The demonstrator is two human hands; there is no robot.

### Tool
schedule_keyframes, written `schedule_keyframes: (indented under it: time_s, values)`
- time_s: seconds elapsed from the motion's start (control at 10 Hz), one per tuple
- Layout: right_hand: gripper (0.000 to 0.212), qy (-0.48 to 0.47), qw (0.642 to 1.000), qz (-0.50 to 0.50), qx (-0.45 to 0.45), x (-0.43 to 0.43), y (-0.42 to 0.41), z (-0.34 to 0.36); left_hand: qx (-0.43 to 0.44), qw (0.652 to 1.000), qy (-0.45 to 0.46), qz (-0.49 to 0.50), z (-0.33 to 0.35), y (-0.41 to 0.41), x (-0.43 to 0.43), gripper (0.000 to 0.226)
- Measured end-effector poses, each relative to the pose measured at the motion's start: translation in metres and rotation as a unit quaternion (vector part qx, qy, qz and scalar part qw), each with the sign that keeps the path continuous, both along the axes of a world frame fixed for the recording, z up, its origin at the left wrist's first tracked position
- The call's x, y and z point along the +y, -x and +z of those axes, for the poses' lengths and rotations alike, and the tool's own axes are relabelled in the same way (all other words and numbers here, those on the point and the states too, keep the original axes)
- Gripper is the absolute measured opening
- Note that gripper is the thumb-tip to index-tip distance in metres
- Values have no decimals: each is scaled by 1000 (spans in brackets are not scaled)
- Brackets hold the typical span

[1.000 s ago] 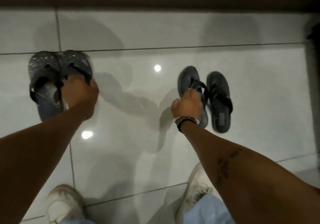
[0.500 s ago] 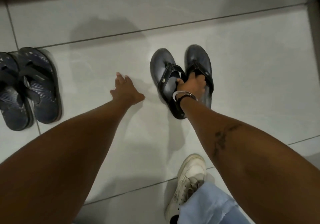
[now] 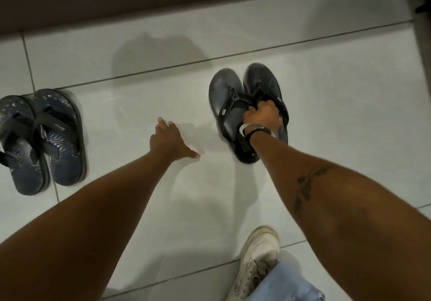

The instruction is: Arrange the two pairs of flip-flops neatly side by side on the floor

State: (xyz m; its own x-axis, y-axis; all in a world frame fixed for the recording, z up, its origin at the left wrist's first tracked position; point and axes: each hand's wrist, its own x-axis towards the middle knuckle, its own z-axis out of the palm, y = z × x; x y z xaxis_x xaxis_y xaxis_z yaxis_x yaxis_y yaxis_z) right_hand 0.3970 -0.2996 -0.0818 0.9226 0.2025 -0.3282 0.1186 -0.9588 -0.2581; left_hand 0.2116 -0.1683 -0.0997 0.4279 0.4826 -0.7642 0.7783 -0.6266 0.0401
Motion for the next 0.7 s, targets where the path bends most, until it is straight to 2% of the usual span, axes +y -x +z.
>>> schedule_keyframes:
  time_s: [0.1,0.3,0.5,0.6,0.7]
  values:
    - [34,-7,1000,-25,-9,19,-33,6,6,1000,-9,-26,1,2,0,151]
    - [31,-6,996,-82,28,27,-54,1,-9,1000,-4,-9,-1,-1,-3,158]
    - [33,5,998,-65,8,28,-47,-10,-23,1000,-11,10,-1,-3,2,162]
    - [38,20,997,-73,20,23,-41,-4,-20,1000,-3,-20,4,6,-3,156]
    - [44,43,997,-70,3,29,-29,24,-34,999,-17,-38,31,-2,15,139]
